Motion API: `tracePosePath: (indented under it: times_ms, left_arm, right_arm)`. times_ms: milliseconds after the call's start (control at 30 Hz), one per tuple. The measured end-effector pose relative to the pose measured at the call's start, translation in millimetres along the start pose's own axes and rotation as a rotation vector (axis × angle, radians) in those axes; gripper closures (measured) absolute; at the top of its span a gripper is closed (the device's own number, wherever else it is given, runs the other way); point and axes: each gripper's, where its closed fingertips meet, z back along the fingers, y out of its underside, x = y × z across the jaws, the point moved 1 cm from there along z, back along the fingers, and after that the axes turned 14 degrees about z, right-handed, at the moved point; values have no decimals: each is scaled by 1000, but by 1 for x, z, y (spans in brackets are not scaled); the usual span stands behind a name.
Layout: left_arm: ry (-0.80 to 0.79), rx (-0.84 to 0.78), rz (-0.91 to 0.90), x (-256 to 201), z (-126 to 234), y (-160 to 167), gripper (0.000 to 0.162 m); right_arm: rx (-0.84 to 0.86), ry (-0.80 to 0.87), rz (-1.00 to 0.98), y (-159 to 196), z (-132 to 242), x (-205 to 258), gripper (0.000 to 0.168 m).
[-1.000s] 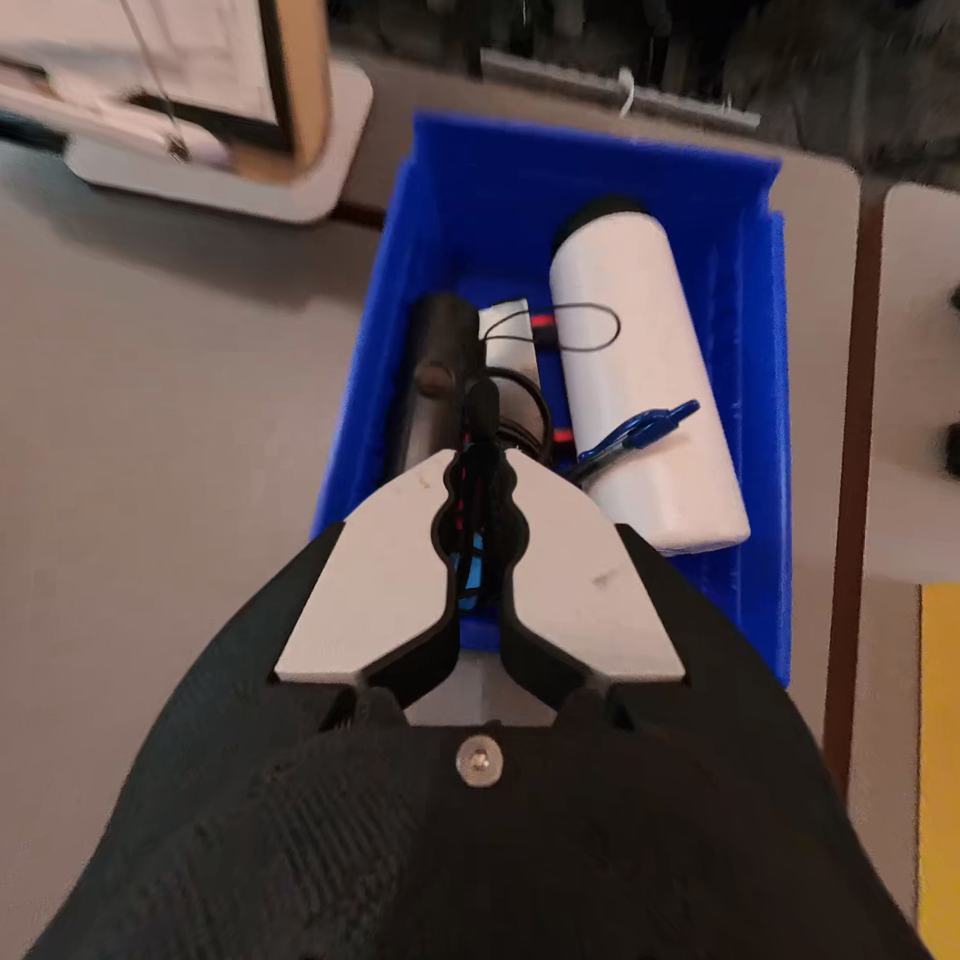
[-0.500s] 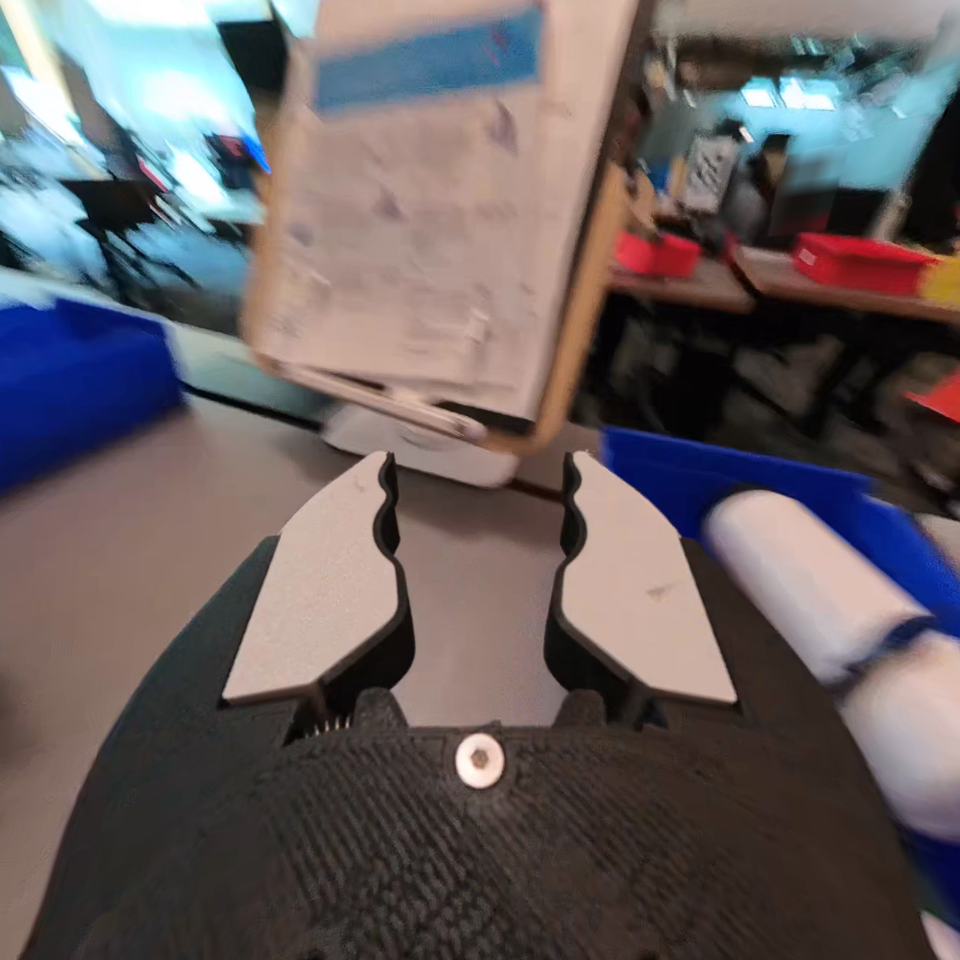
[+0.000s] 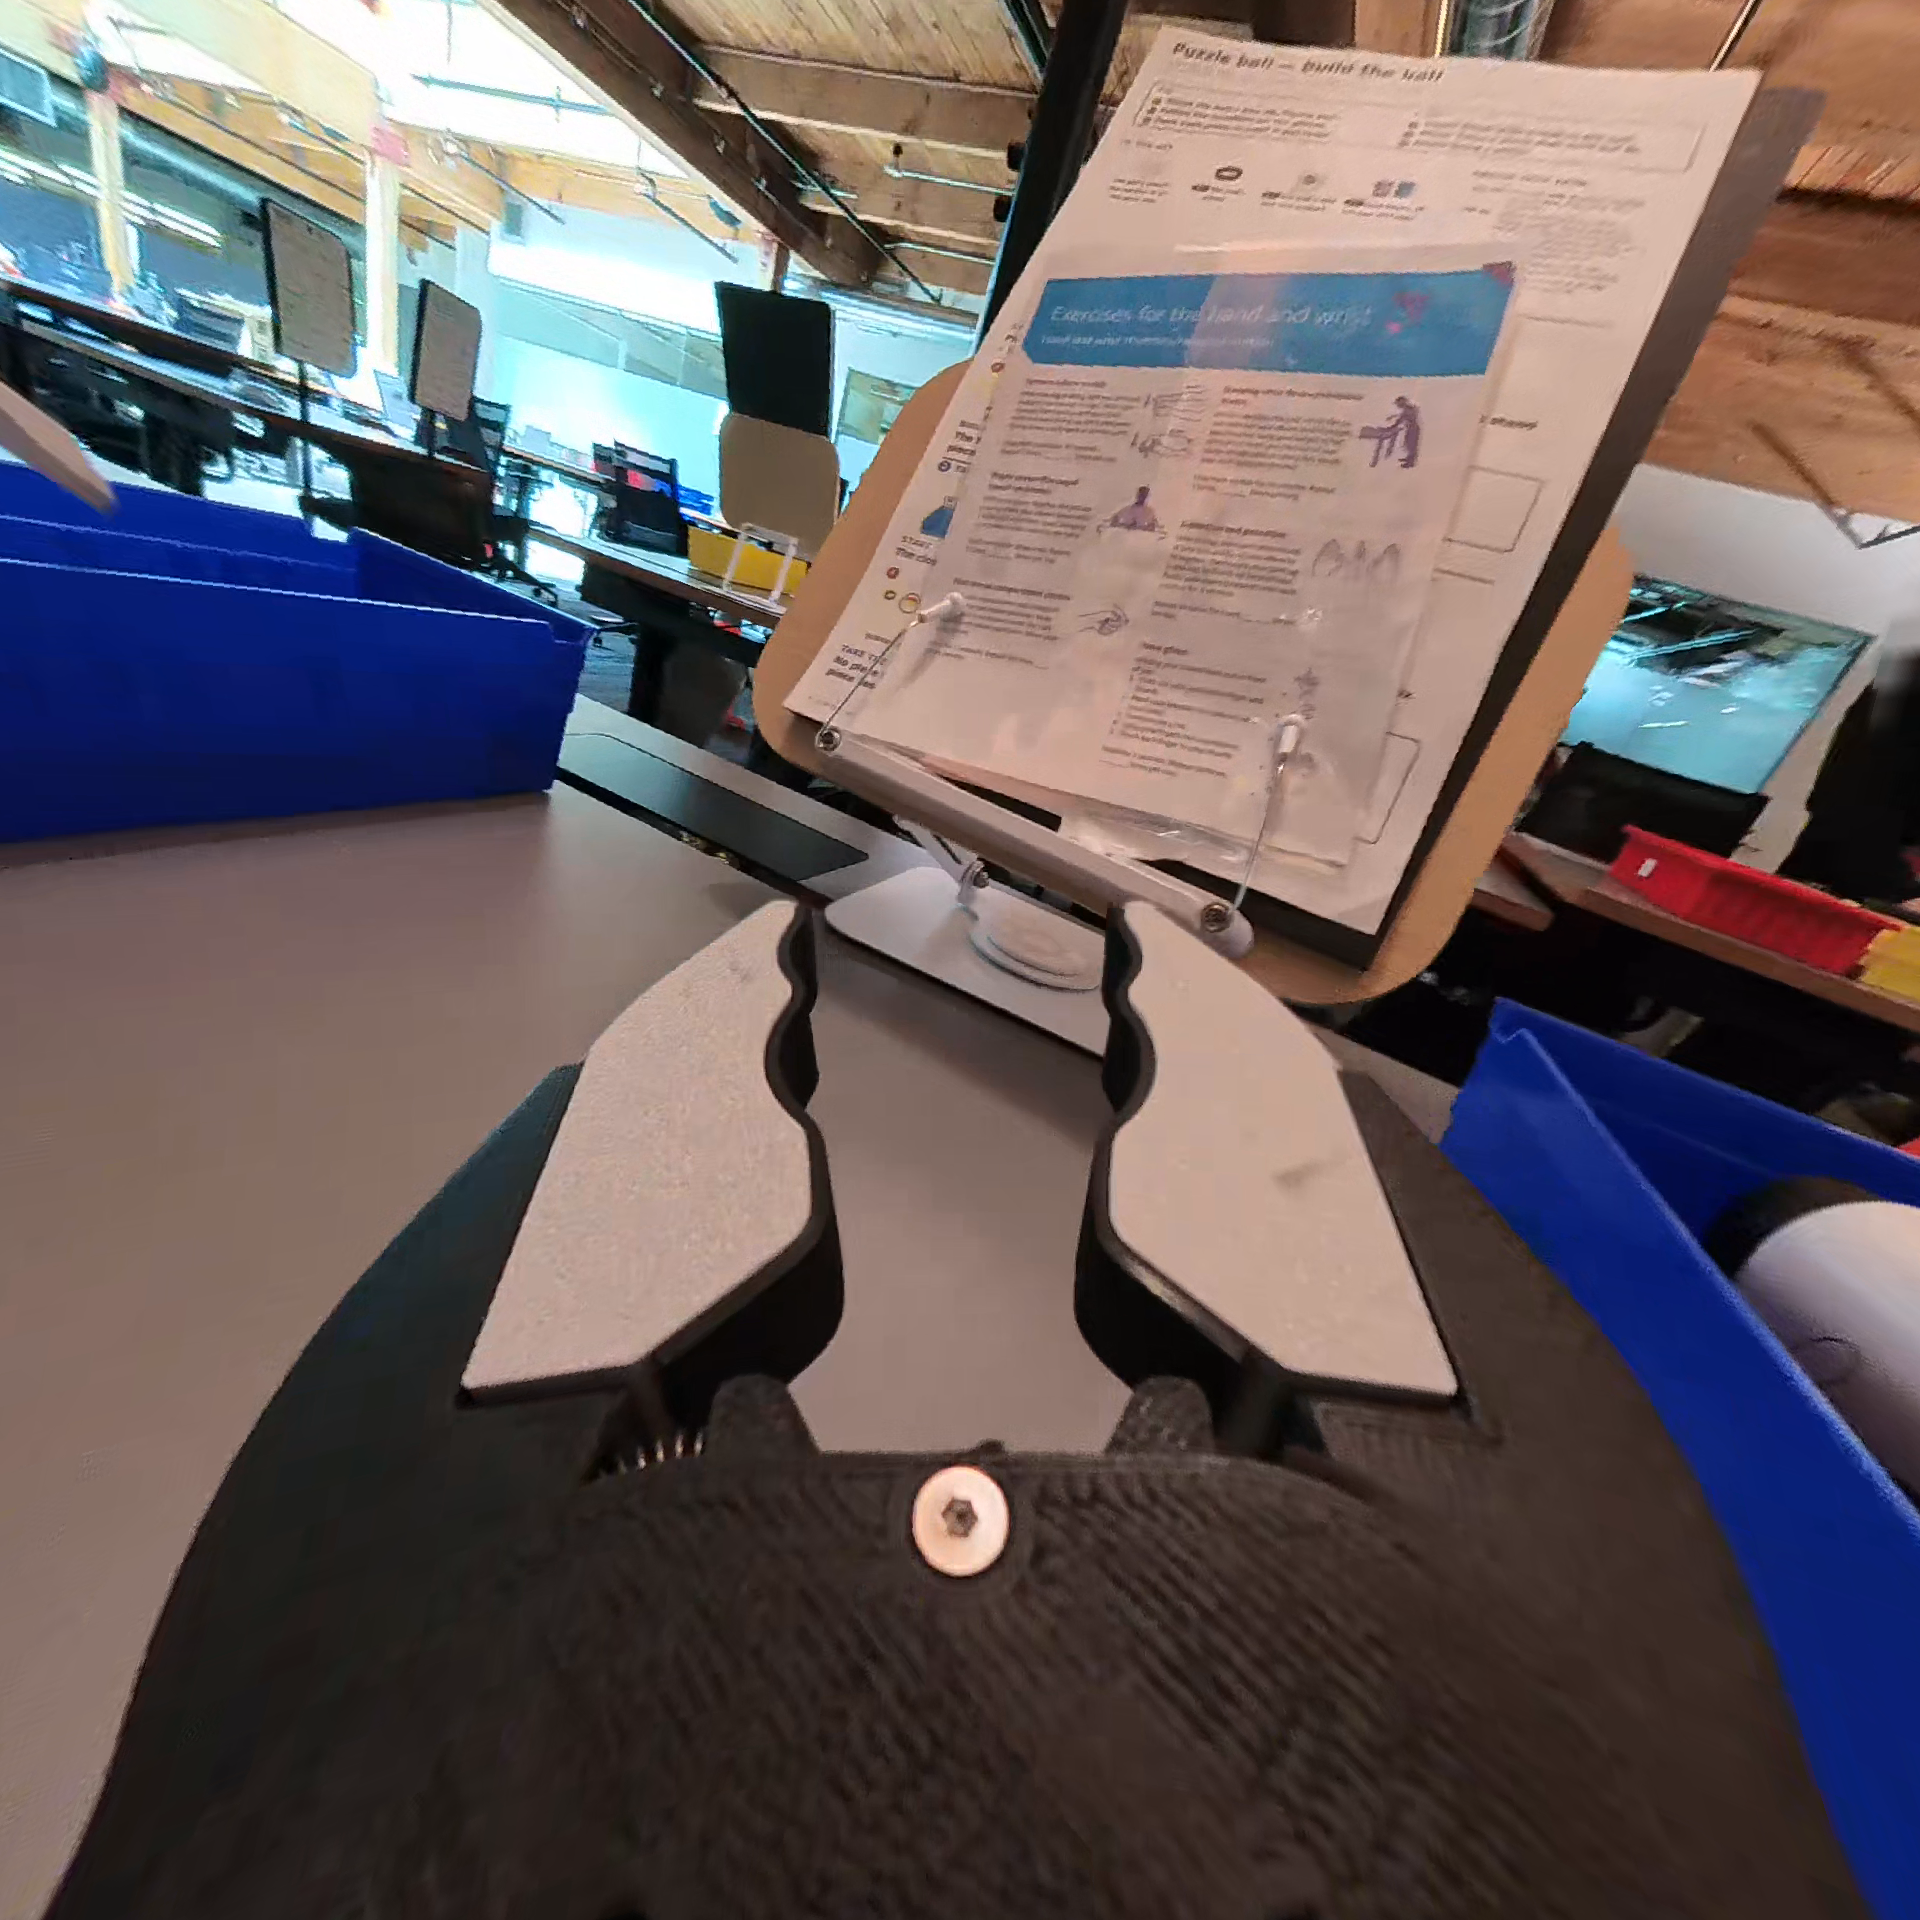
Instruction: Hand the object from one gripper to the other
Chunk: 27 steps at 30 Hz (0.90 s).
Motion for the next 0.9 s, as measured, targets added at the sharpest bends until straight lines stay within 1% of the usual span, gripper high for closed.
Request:
tracePosePath:
  times_ms: [67,100,167,233,267,367,467,533,567,633,700,833,900]
  left_arm:
    - [-53,220,42,28,-32,12,113]
    - [-95,270,58,40,-46,13,110]
    - [-149,335,83,55,-68,15,103]
    - [-165,376,126,60,-86,14,100]
    - [-165,388,157,61,-93,13,100]
    - [-123,464,289,56,-112,20,109]
    - [-153,456,336,61,-120,19,117]
    - [-222,455,287,72,-116,17,123]
    - [-260,459,250,78,-113,17,128]
    - [-299,474,223,85,-110,20,116]
    - [-288,511,233,84,-110,28,104]
    - [-257,419,321,80,-114,18,102]
    - [-246,430,325,76,-118,22,102]
  right_arm:
    - [9,-15,14,2,-1,6,114]
    - [14,-25,38,3,-1,9,115]
    - [24,-23,93,4,-1,11,115]
    - [22,-34,113,3,-1,14,115]
    - [22,-34,114,2,-1,15,115]
    - [25,-43,123,2,-1,16,115]
    - [26,-51,133,1,-1,17,115]
    - [26,-49,146,0,-1,16,115]
    - [25,-48,154,-1,0,15,115]
    - [21,-44,163,-3,1,14,115]
    - [18,-45,159,-4,1,14,115]
    - [19,-48,160,-4,1,15,115]
    - [24,-54,176,-3,1,17,115]
